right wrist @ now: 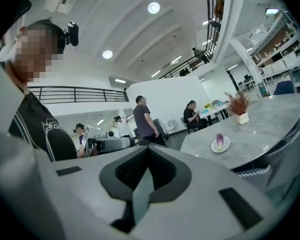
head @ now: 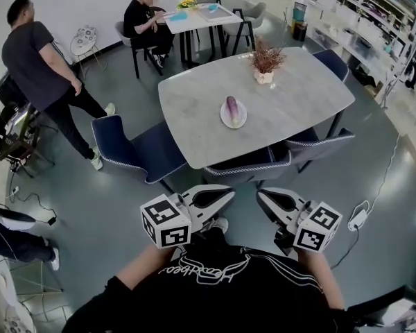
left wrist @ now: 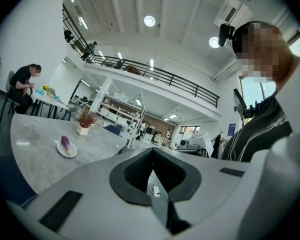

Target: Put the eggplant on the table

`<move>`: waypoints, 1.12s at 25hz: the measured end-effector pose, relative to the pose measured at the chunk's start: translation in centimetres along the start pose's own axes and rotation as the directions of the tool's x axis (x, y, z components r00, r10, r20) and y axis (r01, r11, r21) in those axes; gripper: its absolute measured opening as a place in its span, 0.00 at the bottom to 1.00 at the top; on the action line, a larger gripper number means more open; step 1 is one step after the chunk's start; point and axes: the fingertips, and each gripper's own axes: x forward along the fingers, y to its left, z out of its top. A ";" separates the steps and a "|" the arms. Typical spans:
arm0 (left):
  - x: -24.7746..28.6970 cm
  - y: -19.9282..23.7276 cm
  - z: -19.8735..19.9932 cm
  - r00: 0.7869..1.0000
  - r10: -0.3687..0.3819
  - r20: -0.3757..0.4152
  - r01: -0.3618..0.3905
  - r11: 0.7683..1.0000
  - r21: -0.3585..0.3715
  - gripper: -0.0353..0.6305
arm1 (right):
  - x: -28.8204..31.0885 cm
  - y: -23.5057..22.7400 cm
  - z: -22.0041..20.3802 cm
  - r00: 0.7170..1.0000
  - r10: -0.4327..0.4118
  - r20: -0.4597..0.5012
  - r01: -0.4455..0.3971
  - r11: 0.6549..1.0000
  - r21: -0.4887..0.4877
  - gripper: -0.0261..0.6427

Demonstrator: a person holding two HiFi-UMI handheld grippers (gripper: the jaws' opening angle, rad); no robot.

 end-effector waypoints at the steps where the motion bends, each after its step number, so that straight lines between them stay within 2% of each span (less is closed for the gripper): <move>1: -0.1 -0.1 -0.4 1.000 0.007 -0.004 -0.007 1.000 -0.002 0.07 | -0.2 0.2 -0.3 1.000 0.008 0.009 -0.008 1.000 0.012 0.05; 13: -1.4 -2.1 -2.0 1.000 0.018 -0.025 -0.017 1.000 0.025 0.07 | -0.8 2.5 -1.7 0.999 0.051 0.002 -0.051 0.999 -0.014 0.05; 28: -1.6 -2.2 -2.2 0.999 0.013 -0.042 -0.011 0.999 0.037 0.07 | -0.4 2.8 -1.4 0.999 0.022 -0.026 -0.024 0.997 -0.080 0.05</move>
